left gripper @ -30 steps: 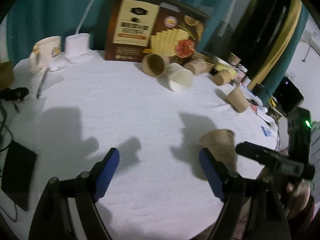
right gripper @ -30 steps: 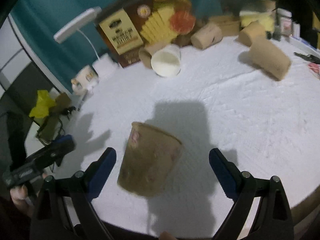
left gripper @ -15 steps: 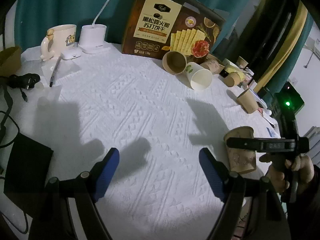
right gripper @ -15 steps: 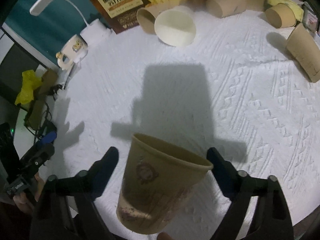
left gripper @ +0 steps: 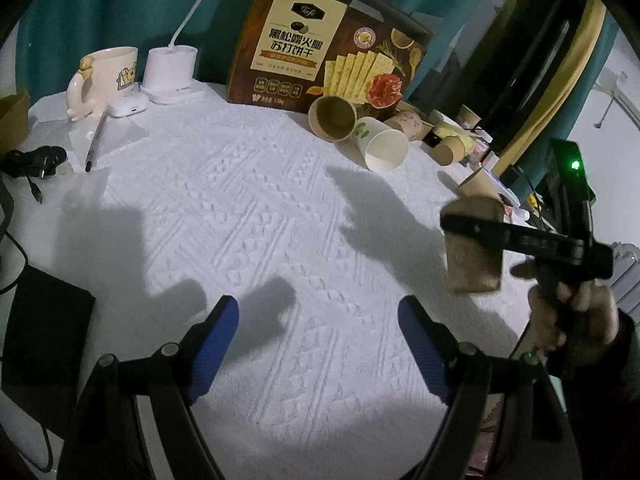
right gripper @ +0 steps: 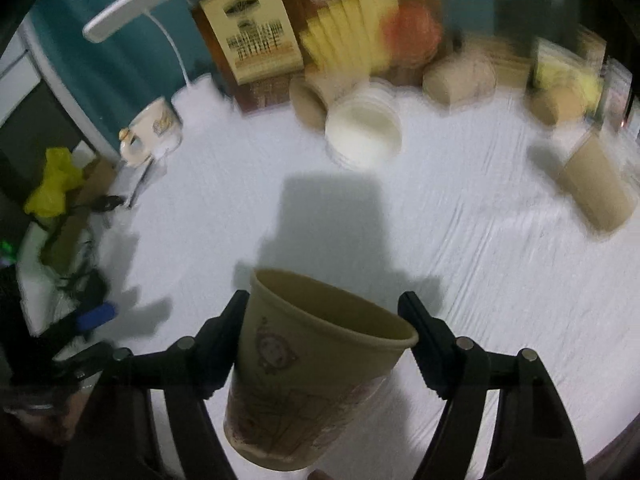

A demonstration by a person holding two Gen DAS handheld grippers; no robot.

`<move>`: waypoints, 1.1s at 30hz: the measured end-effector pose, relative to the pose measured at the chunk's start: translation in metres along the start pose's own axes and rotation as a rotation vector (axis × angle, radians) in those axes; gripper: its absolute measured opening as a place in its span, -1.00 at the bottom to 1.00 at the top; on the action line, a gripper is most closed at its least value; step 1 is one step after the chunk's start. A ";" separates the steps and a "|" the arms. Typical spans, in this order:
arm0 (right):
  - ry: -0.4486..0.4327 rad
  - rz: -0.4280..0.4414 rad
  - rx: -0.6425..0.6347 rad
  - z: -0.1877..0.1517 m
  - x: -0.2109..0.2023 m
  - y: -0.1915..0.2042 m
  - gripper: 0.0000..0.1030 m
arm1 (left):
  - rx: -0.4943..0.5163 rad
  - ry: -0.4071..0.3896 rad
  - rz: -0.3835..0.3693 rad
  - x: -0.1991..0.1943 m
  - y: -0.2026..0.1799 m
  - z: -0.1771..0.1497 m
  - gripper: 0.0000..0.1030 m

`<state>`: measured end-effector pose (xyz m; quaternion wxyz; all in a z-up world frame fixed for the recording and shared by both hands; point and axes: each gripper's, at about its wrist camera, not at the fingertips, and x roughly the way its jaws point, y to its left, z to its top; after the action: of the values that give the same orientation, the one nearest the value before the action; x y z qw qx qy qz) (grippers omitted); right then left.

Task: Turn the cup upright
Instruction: 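Grasp the pink-printed cup with the right gripper while the left gripper releases it, then lower the cup upright onto the cloth with the right gripper and open it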

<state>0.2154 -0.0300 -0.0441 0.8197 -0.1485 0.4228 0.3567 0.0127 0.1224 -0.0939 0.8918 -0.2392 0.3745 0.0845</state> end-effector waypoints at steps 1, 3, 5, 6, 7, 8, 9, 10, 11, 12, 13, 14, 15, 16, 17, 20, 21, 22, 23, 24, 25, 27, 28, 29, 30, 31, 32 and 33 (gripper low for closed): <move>-0.064 -0.067 -0.044 -0.002 -0.003 0.006 0.42 | 0.003 -0.002 0.005 -0.001 -0.001 0.000 0.59; -0.196 -0.183 -0.113 -0.013 -0.010 0.017 0.42 | 0.009 -0.007 0.012 -0.004 -0.001 -0.001 0.59; -0.254 -0.219 -0.121 -0.025 -0.014 0.020 0.42 | 0.007 -0.007 0.021 -0.004 0.000 -0.003 0.59; -0.266 -0.238 -0.111 -0.031 -0.015 0.017 0.42 | 0.001 -0.002 0.022 -0.003 0.001 -0.004 0.59; -0.272 -0.252 -0.103 -0.036 -0.015 0.016 0.42 | -0.003 0.003 0.021 -0.002 0.002 -0.004 0.59; -0.273 -0.275 -0.099 -0.040 -0.015 0.015 0.42 | -0.007 0.007 0.021 -0.001 0.002 -0.005 0.59; -0.275 -0.290 -0.100 -0.042 -0.016 0.014 0.42 | -0.010 0.007 0.021 0.000 0.002 -0.006 0.59; -0.288 -0.309 -0.103 -0.045 -0.017 0.014 0.42 | -0.009 0.006 0.020 0.000 0.002 -0.007 0.59; -0.305 -0.328 -0.105 -0.048 -0.019 0.015 0.42 | -0.004 0.003 0.021 -0.001 0.001 -0.007 0.59; -0.319 -0.343 -0.106 -0.051 -0.021 0.015 0.42 | 0.005 -0.002 0.031 -0.001 0.000 -0.008 0.59; -0.325 -0.350 -0.107 -0.056 -0.024 0.015 0.42 | 0.018 -0.005 0.043 -0.001 -0.001 -0.008 0.59; -0.325 -0.356 -0.108 -0.060 -0.023 0.016 0.42 | 0.034 -0.007 0.053 0.000 -0.003 -0.010 0.59; -0.325 -0.359 -0.106 -0.063 -0.023 0.016 0.42 | 0.037 -0.006 0.053 0.000 -0.004 -0.011 0.59; -0.324 -0.360 -0.103 -0.066 -0.022 0.017 0.42 | 0.037 -0.002 0.047 0.001 -0.004 -0.012 0.59; -0.323 -0.361 -0.099 -0.069 -0.022 0.017 0.42 | 0.037 0.001 0.043 0.001 -0.004 -0.012 0.59; -0.341 -0.369 -0.081 -0.078 -0.026 0.017 0.42 | 0.042 0.008 0.042 0.003 -0.005 -0.014 0.59; -0.350 -0.375 -0.081 -0.082 -0.028 0.018 0.42 | 0.045 0.010 0.043 0.004 -0.005 -0.014 0.59; -0.355 -0.380 -0.084 -0.085 -0.029 0.020 0.42 | 0.051 0.010 0.048 0.004 -0.005 -0.015 0.59; -0.362 -0.387 -0.089 -0.089 -0.031 0.022 0.42 | 0.059 0.011 0.057 0.005 -0.006 -0.016 0.59; -0.366 -0.393 -0.095 -0.091 -0.032 0.024 0.42 | 0.066 0.014 0.062 0.006 -0.006 -0.017 0.59; -0.372 -0.399 -0.100 -0.095 -0.033 0.026 0.42 | 0.069 0.017 0.059 0.007 -0.006 -0.017 0.59; -0.384 -0.409 -0.110 -0.101 -0.036 0.029 0.42 | 0.075 0.023 0.054 0.008 -0.008 -0.019 0.59; -0.389 -0.409 -0.110 -0.104 -0.037 0.029 0.42 | 0.079 0.023 0.053 0.008 -0.009 -0.021 0.59; -0.393 -0.407 -0.106 -0.106 -0.039 0.030 0.42 | 0.083 0.025 0.049 0.009 -0.010 -0.022 0.59; -0.396 -0.406 -0.103 -0.109 -0.040 0.030 0.42 | 0.086 0.028 0.046 0.009 -0.011 -0.022 0.59; -0.397 -0.405 -0.103 -0.110 -0.041 0.030 0.42 | 0.091 0.032 0.045 0.010 -0.013 -0.023 0.59; -0.398 -0.403 -0.103 -0.112 -0.042 0.030 0.42 | 0.097 0.036 0.044 0.011 -0.014 -0.024 0.59; -0.399 -0.401 -0.104 -0.114 -0.044 0.030 0.42 | 0.106 0.040 0.043 0.012 -0.016 -0.025 0.59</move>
<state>0.1103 -0.0909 -0.0755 0.9322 -0.1977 0.1965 0.2307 0.0106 0.0957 -0.1117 0.8935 -0.1853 0.4013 0.0789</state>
